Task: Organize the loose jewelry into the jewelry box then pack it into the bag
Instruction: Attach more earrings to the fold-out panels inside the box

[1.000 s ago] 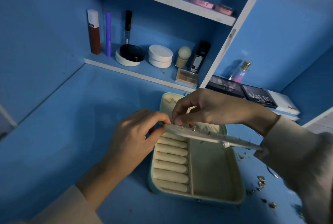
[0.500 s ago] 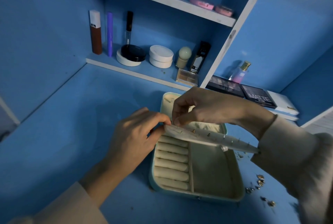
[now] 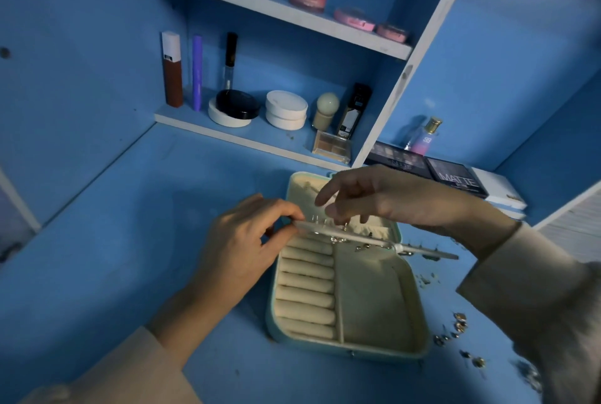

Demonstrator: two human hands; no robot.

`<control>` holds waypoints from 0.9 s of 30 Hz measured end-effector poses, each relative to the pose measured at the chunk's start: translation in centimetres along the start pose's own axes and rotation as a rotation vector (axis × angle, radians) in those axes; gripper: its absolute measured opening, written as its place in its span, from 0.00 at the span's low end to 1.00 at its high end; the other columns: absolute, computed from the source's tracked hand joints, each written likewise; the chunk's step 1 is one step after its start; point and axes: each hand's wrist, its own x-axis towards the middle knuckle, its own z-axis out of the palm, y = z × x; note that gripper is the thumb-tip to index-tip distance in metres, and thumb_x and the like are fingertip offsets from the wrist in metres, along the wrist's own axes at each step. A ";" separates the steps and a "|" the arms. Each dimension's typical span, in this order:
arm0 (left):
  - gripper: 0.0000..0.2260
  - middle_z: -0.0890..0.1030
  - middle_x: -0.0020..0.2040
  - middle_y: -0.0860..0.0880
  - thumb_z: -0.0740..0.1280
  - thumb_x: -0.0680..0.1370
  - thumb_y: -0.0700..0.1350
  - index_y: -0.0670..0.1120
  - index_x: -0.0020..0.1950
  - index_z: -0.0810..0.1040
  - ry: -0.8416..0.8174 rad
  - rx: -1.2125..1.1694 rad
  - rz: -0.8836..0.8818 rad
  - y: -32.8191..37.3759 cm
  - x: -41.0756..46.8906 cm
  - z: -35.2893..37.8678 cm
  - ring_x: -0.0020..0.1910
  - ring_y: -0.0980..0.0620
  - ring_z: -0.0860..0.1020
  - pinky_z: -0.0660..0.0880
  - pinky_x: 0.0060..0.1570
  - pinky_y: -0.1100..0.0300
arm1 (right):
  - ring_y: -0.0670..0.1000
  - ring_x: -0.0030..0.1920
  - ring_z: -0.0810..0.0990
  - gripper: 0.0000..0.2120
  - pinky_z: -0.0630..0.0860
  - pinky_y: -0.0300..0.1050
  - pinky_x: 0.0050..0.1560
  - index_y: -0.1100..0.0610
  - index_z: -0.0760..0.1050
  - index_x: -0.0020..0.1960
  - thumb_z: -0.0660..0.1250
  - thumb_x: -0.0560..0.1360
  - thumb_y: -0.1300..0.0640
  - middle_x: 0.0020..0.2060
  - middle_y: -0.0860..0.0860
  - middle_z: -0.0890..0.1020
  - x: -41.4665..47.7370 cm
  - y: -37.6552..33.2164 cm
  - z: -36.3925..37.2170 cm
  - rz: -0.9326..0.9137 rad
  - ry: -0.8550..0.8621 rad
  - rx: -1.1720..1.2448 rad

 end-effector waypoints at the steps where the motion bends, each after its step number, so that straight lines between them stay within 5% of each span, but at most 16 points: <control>1: 0.12 0.60 0.33 0.62 0.67 0.73 0.51 0.44 0.41 0.82 -0.004 -0.017 -0.025 0.0 0.0 0.0 0.32 0.62 0.64 0.62 0.34 0.74 | 0.44 0.38 0.78 0.08 0.71 0.37 0.38 0.55 0.79 0.52 0.70 0.73 0.55 0.37 0.51 0.82 -0.5 0.4 -0.6 0.003 0.028 0.036; 8: 0.11 0.74 0.30 0.57 0.68 0.71 0.57 0.50 0.43 0.79 0.026 -0.157 -0.226 0.1 0.3 0.8 0.30 0.58 0.71 0.66 0.30 0.71 | 0.51 0.40 0.76 0.07 0.70 0.44 0.41 0.58 0.81 0.48 0.64 0.75 0.64 0.39 0.55 0.81 -4.3 5.1 -2.7 0.105 0.321 0.253; 12: 0.11 0.80 0.35 0.59 0.72 0.69 0.52 0.46 0.44 0.80 0.035 -0.217 -0.293 0.5 0.6 1.4 0.33 0.59 0.74 0.68 0.31 0.71 | 0.51 0.35 0.77 0.13 0.71 0.39 0.32 0.59 0.80 0.44 0.59 0.76 0.71 0.35 0.56 0.81 -6.3 7.3 -1.8 0.186 0.427 0.261; 15: 0.07 0.81 0.41 0.60 0.74 0.70 0.46 0.46 0.45 0.80 0.035 -0.246 -0.363 0.4 0.8 1.6 0.34 0.59 0.75 0.68 0.32 0.71 | 0.49 0.32 0.77 0.11 0.71 0.40 0.31 0.58 0.79 0.41 0.62 0.75 0.70 0.32 0.53 0.81 -7.5 8.5 -0.8 0.190 0.479 0.199; 21: 0.06 0.81 0.39 0.57 0.73 0.71 0.44 0.50 0.46 0.79 0.034 -0.304 -0.442 0.4 1.2 2.1 0.36 0.59 0.75 0.69 0.34 0.68 | 0.40 0.33 0.77 0.12 0.70 0.29 0.35 0.48 0.79 0.40 0.68 0.73 0.66 0.30 0.40 0.81 -9.6 10.2 0.9 0.176 0.504 -0.091; 27: 0.06 0.80 0.37 0.60 0.72 0.73 0.43 0.53 0.47 0.78 0.005 -0.322 -0.469 0.1 1.2 2.5 0.35 0.64 0.75 0.68 0.34 0.72 | 0.39 0.37 0.78 0.13 0.70 0.28 0.39 0.45 0.78 0.40 0.68 0.73 0.64 0.36 0.42 0.83 -11.9 10.4 2.0 0.162 0.437 -0.217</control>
